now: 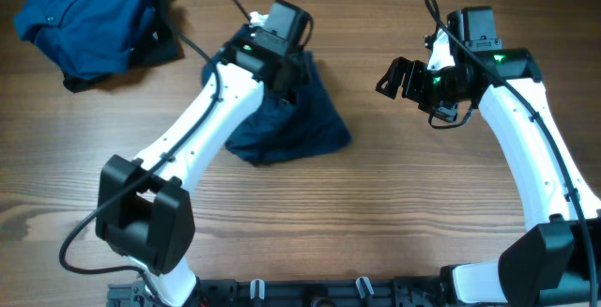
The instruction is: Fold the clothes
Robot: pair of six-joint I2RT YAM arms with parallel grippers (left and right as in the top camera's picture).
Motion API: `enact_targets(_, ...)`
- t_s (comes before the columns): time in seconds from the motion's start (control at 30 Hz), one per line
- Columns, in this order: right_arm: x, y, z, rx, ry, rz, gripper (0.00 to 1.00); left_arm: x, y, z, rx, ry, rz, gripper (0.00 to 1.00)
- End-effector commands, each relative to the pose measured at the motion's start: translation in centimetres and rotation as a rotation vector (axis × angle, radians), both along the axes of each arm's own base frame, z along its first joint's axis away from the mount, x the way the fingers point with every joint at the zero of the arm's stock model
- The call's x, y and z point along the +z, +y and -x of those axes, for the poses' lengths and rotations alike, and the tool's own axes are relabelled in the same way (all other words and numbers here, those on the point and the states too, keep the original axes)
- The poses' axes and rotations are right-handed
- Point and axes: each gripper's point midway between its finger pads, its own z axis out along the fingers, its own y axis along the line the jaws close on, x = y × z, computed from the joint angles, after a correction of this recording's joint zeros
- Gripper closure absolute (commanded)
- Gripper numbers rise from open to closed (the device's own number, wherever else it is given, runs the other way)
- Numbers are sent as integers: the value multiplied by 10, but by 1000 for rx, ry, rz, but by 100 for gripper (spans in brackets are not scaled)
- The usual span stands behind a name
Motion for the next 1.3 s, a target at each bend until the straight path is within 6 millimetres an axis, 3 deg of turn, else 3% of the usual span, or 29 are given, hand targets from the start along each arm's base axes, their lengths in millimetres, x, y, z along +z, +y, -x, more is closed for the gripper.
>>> enact_targets(0.0,7,-4,-2,-32,-23,5,0,1,-27,6,-65,-14,23,96)
enact_targets(0.33,7,-4,-1,-31,-21,7,0,-31,-58,21,-138,50,16,96)
enact_targets(0.43,7,-4,-1,-33,-22,6,0,-36,-67,27,-159,62,17,88)
enact_targets(0.6,7,-4,-2,-40,-22,3,0,-32,-88,33,-209,52,66,91)
enact_targets(0.67,7,-4,-2,-40,-21,3,0,-31,-93,33,-216,42,72,82)
enact_targets(0.83,7,-4,-1,-42,-16,3,0,-30,-95,34,-221,40,75,83)
enact_targets(0.9,7,-4,-1,-54,-11,-1,0,-30,-97,36,-230,47,86,74)
enact_targets(1.13,7,-4,-1,-54,-11,-1,0,-26,-110,40,-267,60,150,69)
enact_targets(1.27,7,-4,-1,-54,-12,-2,0,-5,-115,41,-330,10,173,67)
